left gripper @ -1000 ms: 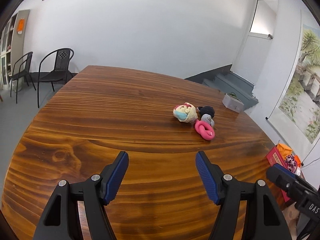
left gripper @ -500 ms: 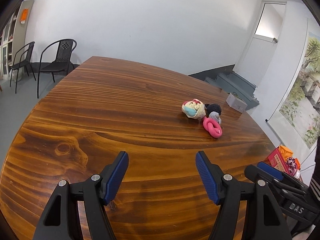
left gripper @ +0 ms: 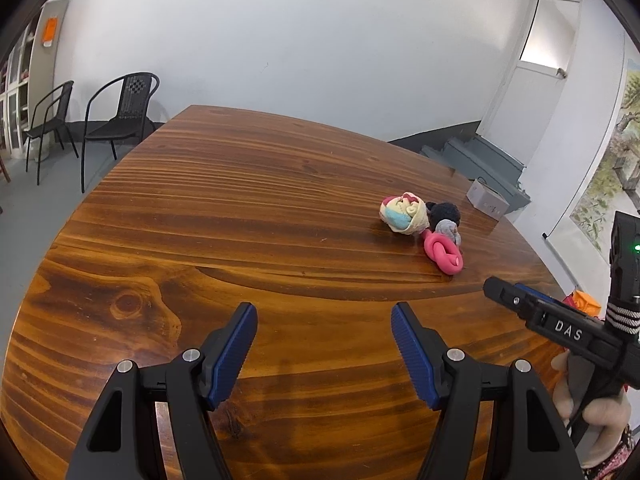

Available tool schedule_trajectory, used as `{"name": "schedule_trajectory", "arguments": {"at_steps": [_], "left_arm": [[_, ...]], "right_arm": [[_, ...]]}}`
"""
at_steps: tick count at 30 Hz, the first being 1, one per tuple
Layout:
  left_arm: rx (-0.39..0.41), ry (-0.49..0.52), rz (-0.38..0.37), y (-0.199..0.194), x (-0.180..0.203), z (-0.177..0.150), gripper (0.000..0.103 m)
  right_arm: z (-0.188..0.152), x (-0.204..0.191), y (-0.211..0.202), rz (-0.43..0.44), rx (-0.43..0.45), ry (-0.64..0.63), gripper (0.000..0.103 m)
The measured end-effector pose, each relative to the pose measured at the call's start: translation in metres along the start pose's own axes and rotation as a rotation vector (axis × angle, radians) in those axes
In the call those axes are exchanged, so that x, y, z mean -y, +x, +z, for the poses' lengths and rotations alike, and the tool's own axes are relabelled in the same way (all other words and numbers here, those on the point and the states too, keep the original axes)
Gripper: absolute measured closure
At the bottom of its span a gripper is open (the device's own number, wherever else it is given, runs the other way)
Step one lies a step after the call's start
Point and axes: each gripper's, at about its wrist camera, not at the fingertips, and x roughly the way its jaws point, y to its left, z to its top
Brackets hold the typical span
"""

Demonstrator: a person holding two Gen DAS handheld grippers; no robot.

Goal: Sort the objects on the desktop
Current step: 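Move both grippers back toward the remaining toys, then grasp the cream rolled sock ball with the left gripper while the right grasps the pink knotted tube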

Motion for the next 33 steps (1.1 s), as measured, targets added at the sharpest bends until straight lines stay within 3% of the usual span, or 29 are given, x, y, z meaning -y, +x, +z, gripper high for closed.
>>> {"name": "schedule_trajectory", "arguments": {"at_steps": [11, 20, 25, 26, 28, 33], "left_arm": [[-0.036, 0.104, 0.01, 0.041, 0.025, 0.042, 0.032], [-0.101, 0.103, -0.007, 0.094, 0.035, 0.074, 0.032], [-0.123, 0.119, -0.02, 0.121, 0.045, 0.089, 0.032], [-0.121, 0.133, -0.022, 0.126, 0.05, 0.091, 0.032], [-0.112, 0.158, -0.029, 0.136, 0.059, 0.098, 0.032], [-0.099, 0.254, -0.042, 0.16, 0.084, 0.108, 0.032]], "right_arm": [[0.014, 0.034, 0.032, 0.025, -0.038, 0.036, 0.029], [0.04, 0.035, 0.075, 0.068, -0.095, -0.001, 0.029], [0.046, 0.032, 0.094, 0.038, -0.119, -0.039, 0.029], [0.046, 0.032, 0.097, 0.037, -0.121, -0.044, 0.033], [0.046, 0.032, 0.101, 0.033, -0.131, -0.053, 0.049], [0.037, 0.033, 0.092, 0.024, -0.157, -0.083, 0.053]]}}
